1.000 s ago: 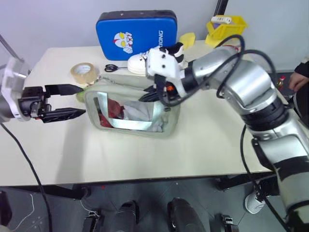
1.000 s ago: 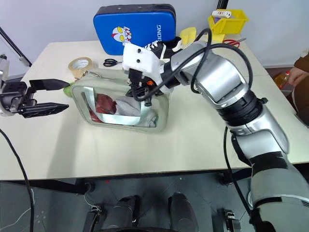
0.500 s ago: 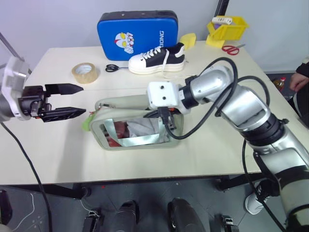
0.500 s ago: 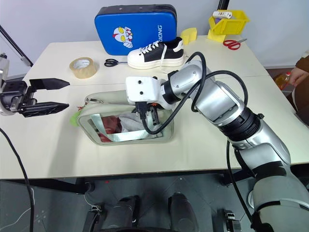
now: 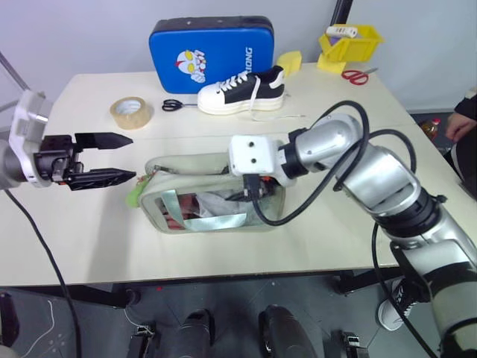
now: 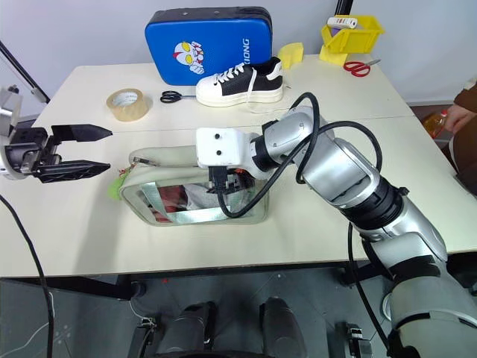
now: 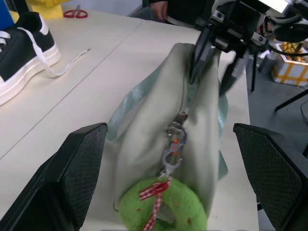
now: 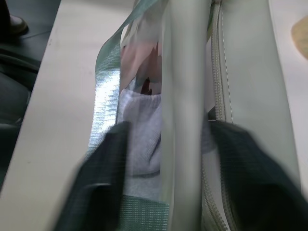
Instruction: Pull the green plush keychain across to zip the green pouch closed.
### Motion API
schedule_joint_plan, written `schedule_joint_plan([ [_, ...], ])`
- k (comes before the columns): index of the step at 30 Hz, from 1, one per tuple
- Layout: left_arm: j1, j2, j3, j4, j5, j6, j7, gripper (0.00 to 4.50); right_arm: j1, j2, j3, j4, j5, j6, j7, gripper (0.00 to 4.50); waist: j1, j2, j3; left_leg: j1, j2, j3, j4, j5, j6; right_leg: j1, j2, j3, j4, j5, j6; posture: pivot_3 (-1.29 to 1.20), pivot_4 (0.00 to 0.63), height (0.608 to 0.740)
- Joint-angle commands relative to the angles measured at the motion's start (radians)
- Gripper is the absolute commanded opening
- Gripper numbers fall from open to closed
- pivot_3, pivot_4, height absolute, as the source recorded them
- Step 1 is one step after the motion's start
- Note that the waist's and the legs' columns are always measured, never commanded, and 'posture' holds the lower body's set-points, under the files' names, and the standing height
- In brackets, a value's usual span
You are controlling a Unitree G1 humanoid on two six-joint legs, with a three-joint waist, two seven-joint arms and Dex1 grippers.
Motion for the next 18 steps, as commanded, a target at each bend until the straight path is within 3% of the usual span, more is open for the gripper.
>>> schedule_joint_plan([
  [1, 0.009, 0.014, 0.013, -0.032, -0.003, 0.002, -0.006, 4.5, -0.015, -0.016, -0.096, -0.025, 0.052, 0.04, 0.009, 4.37, 0.001, 0.0, 0.0, 0.0, 0.0, 0.0, 0.0, 0.0, 0.0, 0.0, 0.0, 0.0, 0.0, 0.0, 0.0, 0.0, 0.15, 0.739],
  [11, 0.014, 0.002, 0.003, -0.049, -0.01, 0.01, 0.002, 4.5, 0.064, -0.196, -0.303, -0.148, 0.202, 0.166, 0.032, 4.45, 0.003, 0.0, 0.0, 0.0, -0.001, 0.001, 0.0, 0.0, 0.0, 0.001, -0.001, 0.0, -0.001, 0.0, 0.0, 0.0, 0.15, 0.739],
  [17, -0.002, -0.001, -0.005, -0.044, -0.006, 0.016, 0.001, 4.5, 0.192, -0.231, -0.3, -0.209, 0.213, 0.184, -0.033, 4.45, 0.001, 0.0, 0.0, 0.0, 0.0, 0.003, -0.001, 0.0, 0.0, 0.0, 0.0, 0.0, 0.0, 0.0, 0.0, 0.0, 0.15, 0.739],
  [18, -0.005, -0.001, -0.007, -0.043, -0.004, 0.016, 0.0, 4.5, 0.209, -0.234, -0.283, -0.207, 0.197, 0.172, -0.046, 4.22, 0.002, 0.0, 0.0, 0.0, 0.0, 0.003, 0.0, 0.0, 0.0, 0.0, 0.0, 0.0, 0.0, 0.0, 0.0, 0.0, 0.15, 0.739],
])
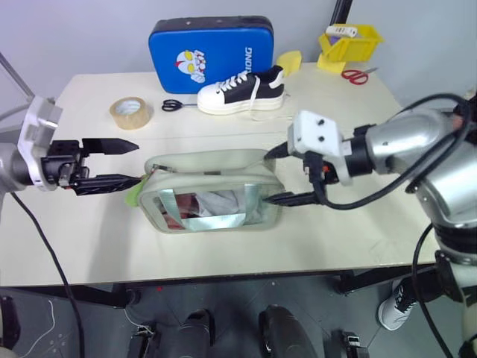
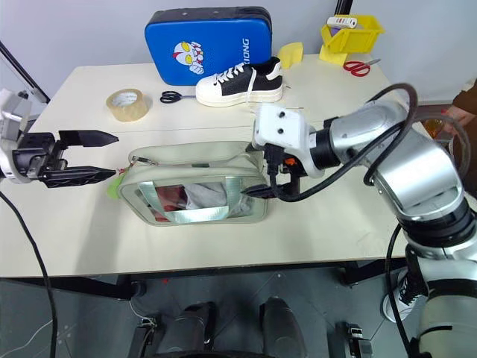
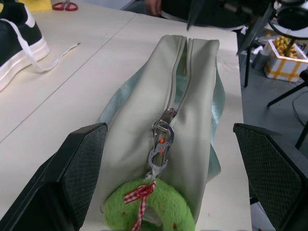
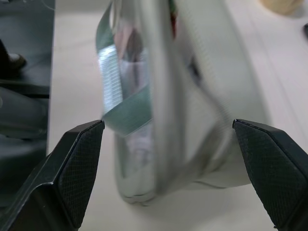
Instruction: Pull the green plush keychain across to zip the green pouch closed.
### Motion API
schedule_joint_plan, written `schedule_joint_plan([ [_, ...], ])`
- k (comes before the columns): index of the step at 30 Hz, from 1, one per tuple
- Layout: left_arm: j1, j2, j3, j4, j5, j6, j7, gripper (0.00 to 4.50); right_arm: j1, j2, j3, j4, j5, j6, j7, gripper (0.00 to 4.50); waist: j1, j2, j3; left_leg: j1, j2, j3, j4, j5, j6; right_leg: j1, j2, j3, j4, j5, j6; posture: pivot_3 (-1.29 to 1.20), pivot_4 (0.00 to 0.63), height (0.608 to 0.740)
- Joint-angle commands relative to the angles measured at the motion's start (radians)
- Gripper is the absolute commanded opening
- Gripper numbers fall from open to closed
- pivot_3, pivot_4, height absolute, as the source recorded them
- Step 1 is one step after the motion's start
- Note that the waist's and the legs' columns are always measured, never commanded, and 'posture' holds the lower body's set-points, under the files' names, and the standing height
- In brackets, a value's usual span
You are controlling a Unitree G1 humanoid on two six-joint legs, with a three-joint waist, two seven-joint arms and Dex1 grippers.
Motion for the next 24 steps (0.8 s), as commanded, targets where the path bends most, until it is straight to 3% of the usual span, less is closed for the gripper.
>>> schedule_joint_plan([
  [1, -0.022, 0.006, 0.004, -0.006, -0.002, -0.003, -0.006, 4.5, 0.036, -0.015, 0.02, -0.023, -0.033, -0.034, -0.05, 3.93, 0.001, 0.0, 0.0, 0.0, 0.0, 0.0, 0.0, 0.0, 0.0, 0.0, 0.0, 0.0, 0.0, 0.0, 0.0, 0.0, 0.15, 0.739],
  [2, -0.023, 0.007, 0.003, -0.006, -0.001, -0.003, -0.006, 4.5, 0.039, -0.01, 0.031, -0.01, -0.046, -0.04, -0.066, 3.68, 0.001, 0.0, 0.0, 0.0, 0.0, 0.0, 0.0, 0.0, 0.0, 0.0, 0.0, 0.0, 0.0, 0.0, 0.0, 0.0, 0.15, 0.739],
  [9, 0.024, 0.043, 0.0, -0.01, 0.037, -0.014, -0.013, 4.5, 0.039, 0.009, 0.033, 0.002, -0.031, -0.041, -0.102, 0.08, -0.001, 0.0, 0.0, 0.0, 0.0, 0.0, 0.0, 0.0, 0.0, 0.0, 0.0, 0.0, 0.0, 0.0, 0.0, 0.0, 0.15, 0.739],
  [16, 0.096, 0.105, -0.055, -0.001, 0.146, -0.121, -0.069, 4.5, 0.039, 0.013, 0.042, 0.009, -0.026, -0.03, -0.106, 0.03, 0.001, 0.0, 0.0, 0.0, 0.0, 0.0, 0.0, 0.0, 0.0, 0.0, 0.0, 0.0, 0.0, 0.0, 0.0, 0.0, 0.15, 0.739],
  [24, 0.141, 0.092, -0.09, 0.024, 0.249, -0.237, -0.042, 4.5, 0.04, 0.016, 0.037, 0.014, -0.02, -0.029, -0.116, 0.03, 0.001, 0.0, 0.0, 0.0, 0.0, 0.001, 0.0, 0.0, 0.0, 0.0, 0.0, 0.0, 0.0, 0.0, 0.0, 0.0, 0.15, 0.739],
])
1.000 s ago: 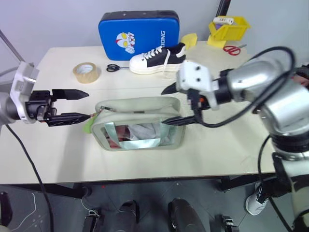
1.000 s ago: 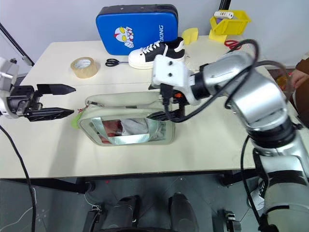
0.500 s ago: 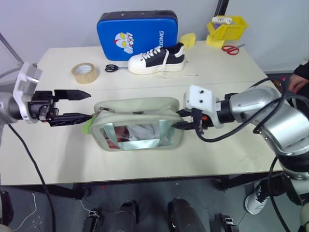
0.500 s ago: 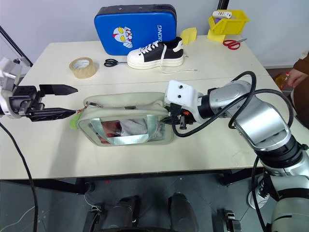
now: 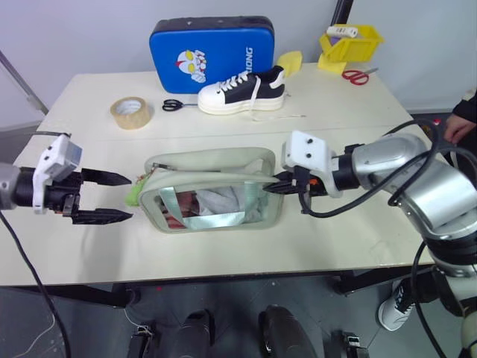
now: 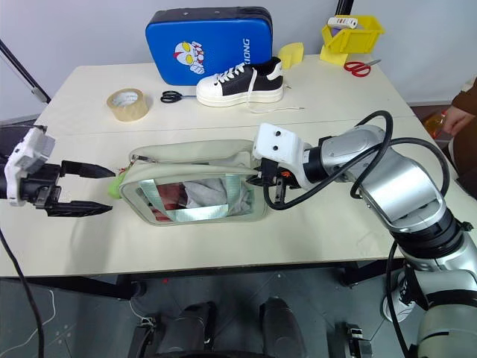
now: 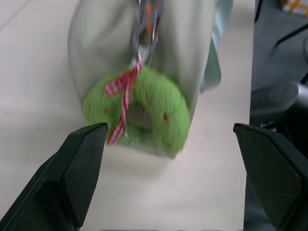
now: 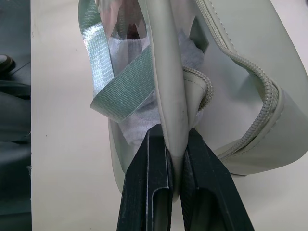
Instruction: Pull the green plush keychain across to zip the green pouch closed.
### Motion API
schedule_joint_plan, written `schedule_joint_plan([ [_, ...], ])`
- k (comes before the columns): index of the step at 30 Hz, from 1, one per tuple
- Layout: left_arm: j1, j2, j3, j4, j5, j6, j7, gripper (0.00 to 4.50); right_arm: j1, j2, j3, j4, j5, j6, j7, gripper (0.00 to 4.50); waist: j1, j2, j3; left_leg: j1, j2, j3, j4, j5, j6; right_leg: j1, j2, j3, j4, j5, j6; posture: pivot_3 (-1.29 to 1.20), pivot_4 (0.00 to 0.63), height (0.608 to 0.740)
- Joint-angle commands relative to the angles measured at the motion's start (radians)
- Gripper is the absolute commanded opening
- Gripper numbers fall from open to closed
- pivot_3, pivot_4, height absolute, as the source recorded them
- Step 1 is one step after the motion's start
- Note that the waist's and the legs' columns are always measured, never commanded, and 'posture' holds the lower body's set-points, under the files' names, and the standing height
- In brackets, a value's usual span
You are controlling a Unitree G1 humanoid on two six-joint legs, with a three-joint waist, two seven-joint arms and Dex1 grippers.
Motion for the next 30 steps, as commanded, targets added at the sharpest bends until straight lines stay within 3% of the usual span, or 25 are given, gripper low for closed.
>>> schedule_joint_plan([
  [1, -0.018, -0.012, -0.015, 0.019, 0.048, -0.059, 0.039, 4.25, -0.015, 0.003, -0.016, -0.011, 0.007, -0.005, -0.013, 0.0, 0.0, 0.0, 0.0, 0.0, 0.0, 0.0, 0.0, 0.0, 0.0, 0.0, 0.0, 0.0, 0.0, 0.0, 0.0, 0.0, 0.15, 0.739],
  [3, -0.024, -0.035, -0.028, 0.01, 0.05, -0.057, 0.054, 3.66, -0.015, 0.003, -0.019, -0.012, 0.01, -0.003, -0.016, 0.0, 0.001, 0.0, 0.0, 0.0, 0.0, 0.0, 0.0, 0.0, 0.0, 0.0, 0.0, 0.0, 0.0, 0.0, 0.0, 0.0, 0.15, 0.739],
  [10, -0.01, -0.06, -0.034, -0.005, 0.044, -0.062, 0.061, 0.05, -0.014, -0.002, -0.03, -0.019, 0.024, 0.012, -0.023, 0.0, 0.0, 0.0, 0.0, 0.0, 0.0, 0.0, 0.0, 0.0, 0.0, 0.0, 0.0, 0.0, 0.0, 0.0, 0.0, 0.0, 0.15, 0.739],
  [18, -0.018, -0.046, -0.026, 0.008, 0.05, -0.061, 0.053, 0.05, -0.011, -0.002, -0.036, -0.025, 0.038, 0.022, -0.03, 0.0, 0.0, 0.0, 0.0, 0.0, 0.0, 0.0, 0.0, 0.0, 0.0, 0.0, 0.0, 0.0, 0.0, 0.0, 0.0, 0.0, 0.15, 0.739],
  [24, -0.302, -0.06, 0.034, 0.083, -0.087, 0.08, 0.044, 0.05, -0.008, 0.005, -0.027, -0.024, 0.043, 0.015, -0.037, 0.0, 0.007, -0.004, 0.002, -0.001, 0.0, -0.002, 0.002, 0.0, 0.0, 0.001, 0.002, -0.002, 0.001, 0.0, -0.001, 0.0, 0.15, 0.739],
  [30, -0.341, -0.146, -0.033, -0.011, -0.099, 0.123, 0.061, 0.05, -0.008, 0.018, -0.019, -0.022, 0.039, 0.013, -0.047, 0.0, -0.001, -0.003, 0.001, 0.0, 0.0, -0.001, 0.001, 0.0, 0.0, 0.002, 0.001, -0.001, 0.0, 0.0, 0.0, 0.0, 0.15, 0.739],
])
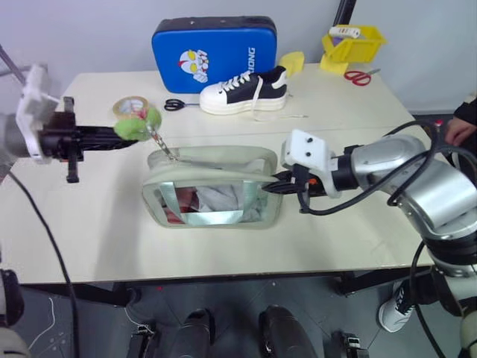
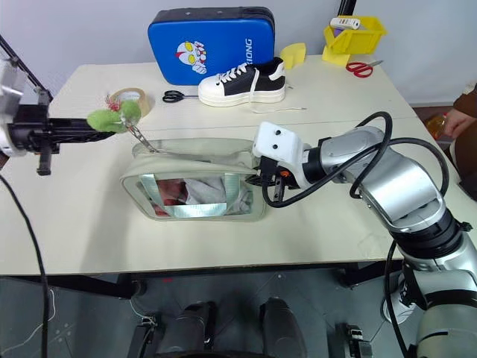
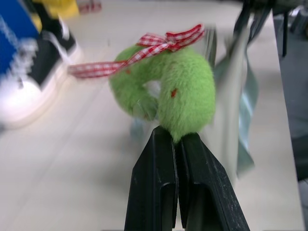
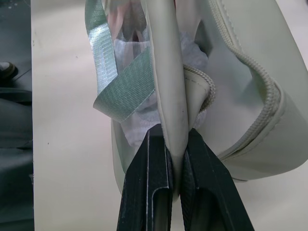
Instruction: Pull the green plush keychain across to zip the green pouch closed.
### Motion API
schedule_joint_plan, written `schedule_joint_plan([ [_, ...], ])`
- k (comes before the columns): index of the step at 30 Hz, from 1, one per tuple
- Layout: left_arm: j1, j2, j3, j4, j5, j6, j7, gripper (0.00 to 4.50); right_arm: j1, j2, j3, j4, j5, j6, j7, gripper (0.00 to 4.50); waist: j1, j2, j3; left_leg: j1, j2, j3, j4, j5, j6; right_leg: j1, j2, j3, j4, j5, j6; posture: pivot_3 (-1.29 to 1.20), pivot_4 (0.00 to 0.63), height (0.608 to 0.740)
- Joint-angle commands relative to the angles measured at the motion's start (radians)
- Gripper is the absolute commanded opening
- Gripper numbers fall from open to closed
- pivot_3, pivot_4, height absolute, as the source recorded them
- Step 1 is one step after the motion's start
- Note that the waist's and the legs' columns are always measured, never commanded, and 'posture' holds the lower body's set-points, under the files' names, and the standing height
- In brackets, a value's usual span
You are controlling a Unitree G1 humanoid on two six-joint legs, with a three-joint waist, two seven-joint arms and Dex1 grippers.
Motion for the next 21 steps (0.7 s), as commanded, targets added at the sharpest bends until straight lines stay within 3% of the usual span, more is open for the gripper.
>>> schedule_joint_plan([
  [1, 0.006, -0.02, -0.026, -0.07, -0.028, 0.034, -0.006, 0.05, -0.008, 0.004, -0.013, -0.022, 0.006, -0.013, -0.011, 0.0, -0.002, 0.0, 0.0, 0.0, 0.0, 0.0, 0.0, 0.0, 0.0, 0.0, 0.0, 0.0, 0.0, 0.0, 0.0, 0.0, 0.15, 0.739],
  [4, 0.024, -0.035, -0.078, -0.085, 0.009, 0.023, -0.012, 0.05, -0.004, 0.001, -0.017, -0.027, 0.007, -0.011, -0.014, 0.0, -0.001, 0.0, 0.0, 0.0, 0.0, 0.0, 0.0, 0.0, 0.0, 0.0, 0.0, 0.0, 0.0, 0.0, 0.0, 0.0, 0.15, 0.739],
  [7, 0.029, -0.032, -0.116, -0.074, 0.05, 0.003, -0.011, 1.4, -0.004, 0.0, -0.022, -0.028, 0.008, -0.005, -0.021, 0.0, 0.0, 0.0, 0.0, 0.0, 0.0, 0.0, 0.0, 0.0, 0.0, 0.0, 0.0, 0.0, 0.0, 0.0, 0.0, 0.0, 0.15, 0.739],
  [13, -0.008, -0.017, -0.072, -0.055, 0.02, 0.023, -0.017, 4.36, -0.004, -0.001, -0.029, -0.028, 0.011, 0.002, -0.031, 0.0, 0.0, 0.0, 0.0, 0.0, 0.0, 0.0, 0.0, 0.0, 0.0, 0.0, 0.0, 0.0, 0.0, 0.0, 0.0, 0.0, 0.15, 0.739],
  [21, 0.017, 0.086, 0.008, 0.006, 0.008, 0.015, -0.06, 4.44, -0.009, -0.002, -0.025, -0.013, 0.013, -0.007, -0.036, 0.0, -0.002, 0.0, 0.0, 0.0, 0.0, 0.0, 0.0, 0.0, 0.0, 0.0, 0.001, 0.0, 0.0, 0.0, 0.0, 0.0, 0.15, 0.739],
])
